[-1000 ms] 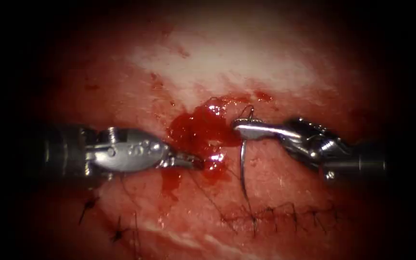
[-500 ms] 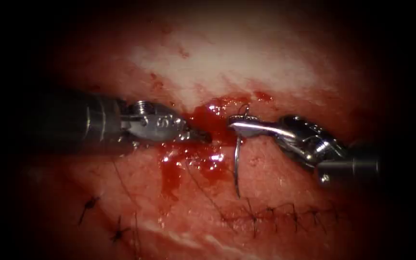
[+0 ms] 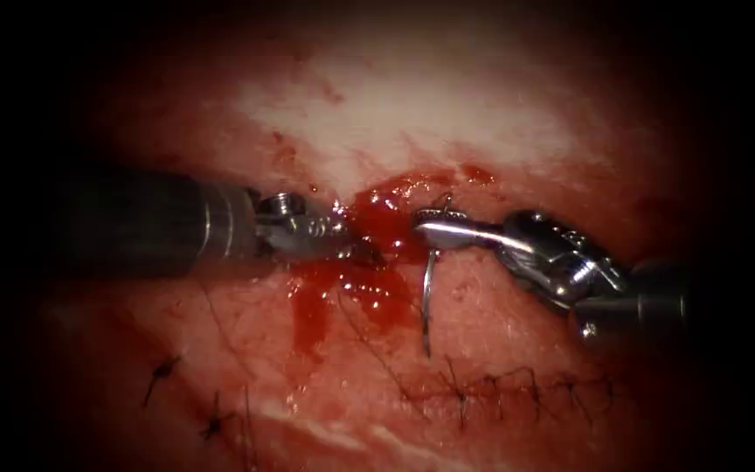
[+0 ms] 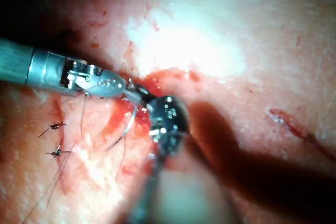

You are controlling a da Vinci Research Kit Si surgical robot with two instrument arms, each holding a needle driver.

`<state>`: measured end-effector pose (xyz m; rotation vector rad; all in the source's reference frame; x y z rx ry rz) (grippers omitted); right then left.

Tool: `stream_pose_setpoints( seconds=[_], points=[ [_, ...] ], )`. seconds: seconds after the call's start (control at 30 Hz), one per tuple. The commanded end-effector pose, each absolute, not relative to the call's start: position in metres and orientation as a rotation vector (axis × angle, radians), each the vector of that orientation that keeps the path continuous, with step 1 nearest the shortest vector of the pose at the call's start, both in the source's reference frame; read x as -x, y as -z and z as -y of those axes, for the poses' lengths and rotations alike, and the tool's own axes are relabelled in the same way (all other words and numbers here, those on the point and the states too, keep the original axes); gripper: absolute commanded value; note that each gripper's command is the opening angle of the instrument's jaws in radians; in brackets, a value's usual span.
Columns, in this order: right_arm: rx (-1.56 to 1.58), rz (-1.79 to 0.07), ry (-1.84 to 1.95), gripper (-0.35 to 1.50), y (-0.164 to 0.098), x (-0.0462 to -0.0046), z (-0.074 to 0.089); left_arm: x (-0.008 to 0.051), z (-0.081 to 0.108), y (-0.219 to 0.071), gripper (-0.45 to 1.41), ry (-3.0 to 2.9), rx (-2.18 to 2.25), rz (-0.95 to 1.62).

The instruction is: Wound Closure

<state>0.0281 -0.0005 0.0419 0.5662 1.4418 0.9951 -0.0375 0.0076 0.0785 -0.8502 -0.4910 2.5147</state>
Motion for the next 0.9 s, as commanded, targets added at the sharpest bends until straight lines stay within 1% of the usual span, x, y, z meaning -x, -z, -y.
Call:
stream_pose_setpoints(
  seconds=[0.03, 0.67, 0.9],
  points=[
    [-0.564, -1.442, -0.99, -0.35, -0.0424, -0.0288, 0.0011, 0.0381, -0.0073, -0.0794, -0.45, -2.51, 0.847, 0.49],
    [-0.485, -1.447, -0.947, -0.35, -0.0427, -0.0291, 0.0006, 0.0383, -0.0088, -0.0826, -0.45, -2.521, 0.806, 0.479],
    [-0.435, -1.448, -0.932, -0.35, -0.0429, -0.0292, -0.0006, 0.0393, -0.0081, -0.0836, -0.45, -2.547, 0.758, 0.536]
  ],
)
